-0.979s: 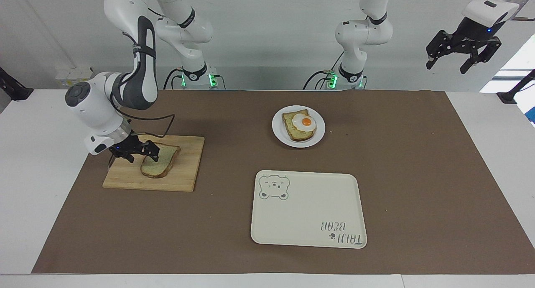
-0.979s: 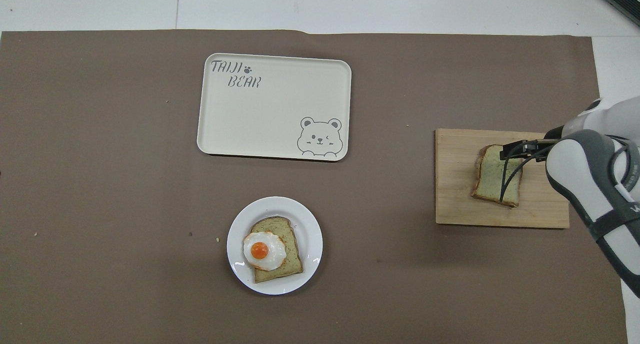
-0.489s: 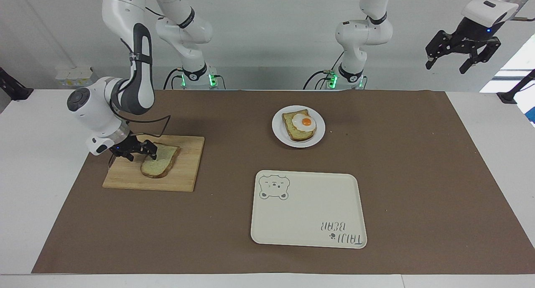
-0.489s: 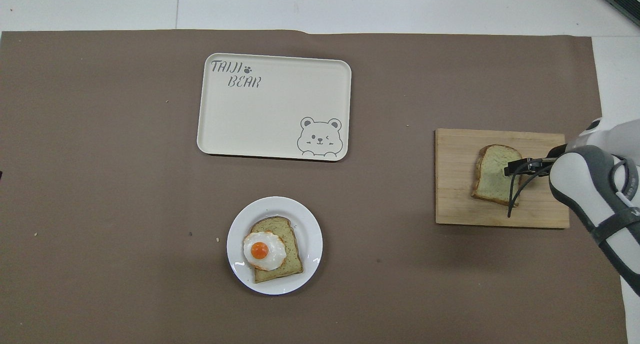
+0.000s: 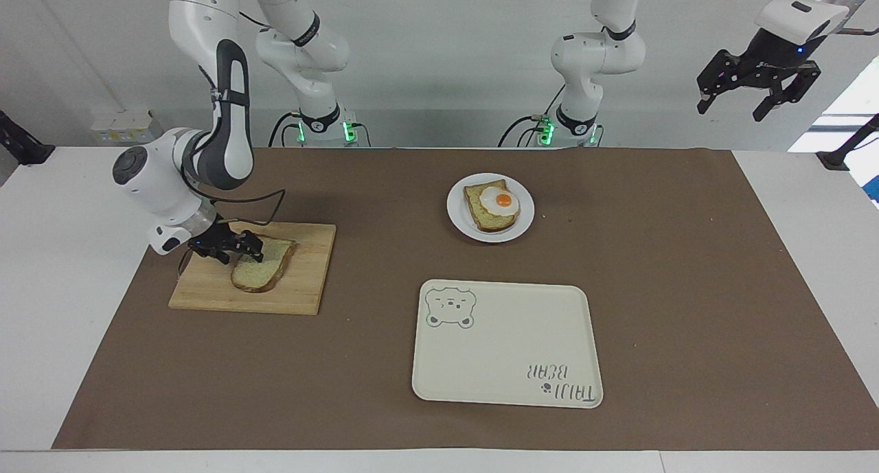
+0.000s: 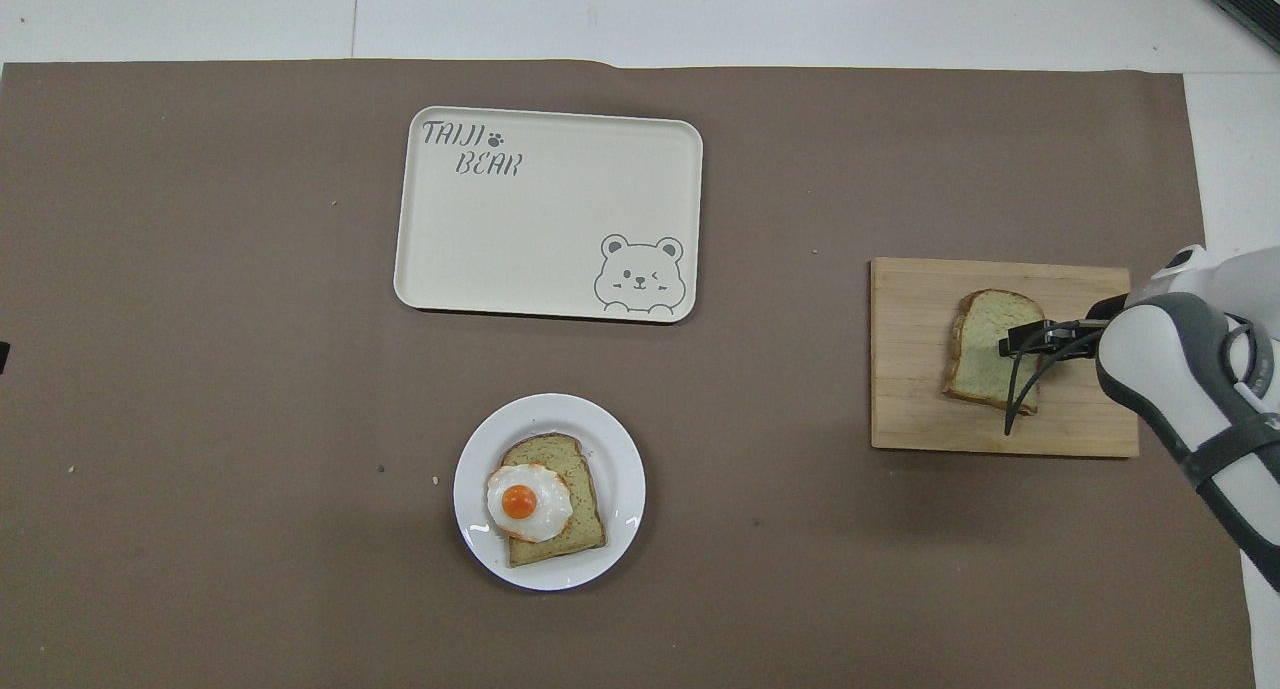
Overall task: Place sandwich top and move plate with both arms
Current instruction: 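Reach the right gripper to the bread slice and grasp it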
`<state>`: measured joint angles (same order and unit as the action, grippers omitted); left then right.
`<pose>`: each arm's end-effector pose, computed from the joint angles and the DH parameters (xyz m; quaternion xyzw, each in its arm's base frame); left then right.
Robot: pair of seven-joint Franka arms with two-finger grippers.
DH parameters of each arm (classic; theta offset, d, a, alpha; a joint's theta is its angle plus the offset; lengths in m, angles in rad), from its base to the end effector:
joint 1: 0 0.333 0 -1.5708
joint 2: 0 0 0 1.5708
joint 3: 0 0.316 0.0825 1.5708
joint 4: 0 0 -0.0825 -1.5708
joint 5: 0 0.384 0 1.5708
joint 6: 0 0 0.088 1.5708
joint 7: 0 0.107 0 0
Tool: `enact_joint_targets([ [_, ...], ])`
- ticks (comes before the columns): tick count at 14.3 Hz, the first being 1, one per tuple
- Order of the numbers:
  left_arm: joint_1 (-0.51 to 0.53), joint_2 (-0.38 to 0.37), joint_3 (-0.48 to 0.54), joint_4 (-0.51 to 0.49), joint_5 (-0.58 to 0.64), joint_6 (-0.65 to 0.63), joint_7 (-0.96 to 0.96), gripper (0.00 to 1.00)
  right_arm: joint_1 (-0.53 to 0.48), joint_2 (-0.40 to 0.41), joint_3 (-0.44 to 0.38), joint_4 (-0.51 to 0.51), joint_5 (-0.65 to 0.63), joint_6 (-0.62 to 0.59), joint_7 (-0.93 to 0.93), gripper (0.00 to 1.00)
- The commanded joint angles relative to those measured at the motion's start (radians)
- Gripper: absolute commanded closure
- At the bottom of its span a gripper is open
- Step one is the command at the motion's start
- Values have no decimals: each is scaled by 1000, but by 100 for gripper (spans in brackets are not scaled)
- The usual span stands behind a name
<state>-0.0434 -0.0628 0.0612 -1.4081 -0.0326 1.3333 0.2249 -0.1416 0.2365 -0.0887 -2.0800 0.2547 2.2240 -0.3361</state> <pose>0.5050 0.0063 0.7118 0.9941 -0.1071 -0.0039 0.0184 0.5577 -0.1217 0.3074 -0.9948 0.0284 0.0186 0.0959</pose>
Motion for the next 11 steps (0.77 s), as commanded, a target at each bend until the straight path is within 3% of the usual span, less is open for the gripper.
enact_joint_targets([
  [1, -9, -26, 6, -32, -10, 1, -13, 0, -4, -16, 6, -23, 29, 14, -27, 86],
  [2, -9, -26, 6, -32, -9, 1, -13, 0, -1, -16, 6, -23, 31, 14, -23, 100],
  [9, -9, -26, 6, -32, -10, 3, -13, 0, 16, 0, 6, 15, 11, 0, -23, 100],
  [11, -9, -26, 6, -32, -10, 3, -13, 0, 19, 6, 15, 64, -8, -64, -44, 100],
])
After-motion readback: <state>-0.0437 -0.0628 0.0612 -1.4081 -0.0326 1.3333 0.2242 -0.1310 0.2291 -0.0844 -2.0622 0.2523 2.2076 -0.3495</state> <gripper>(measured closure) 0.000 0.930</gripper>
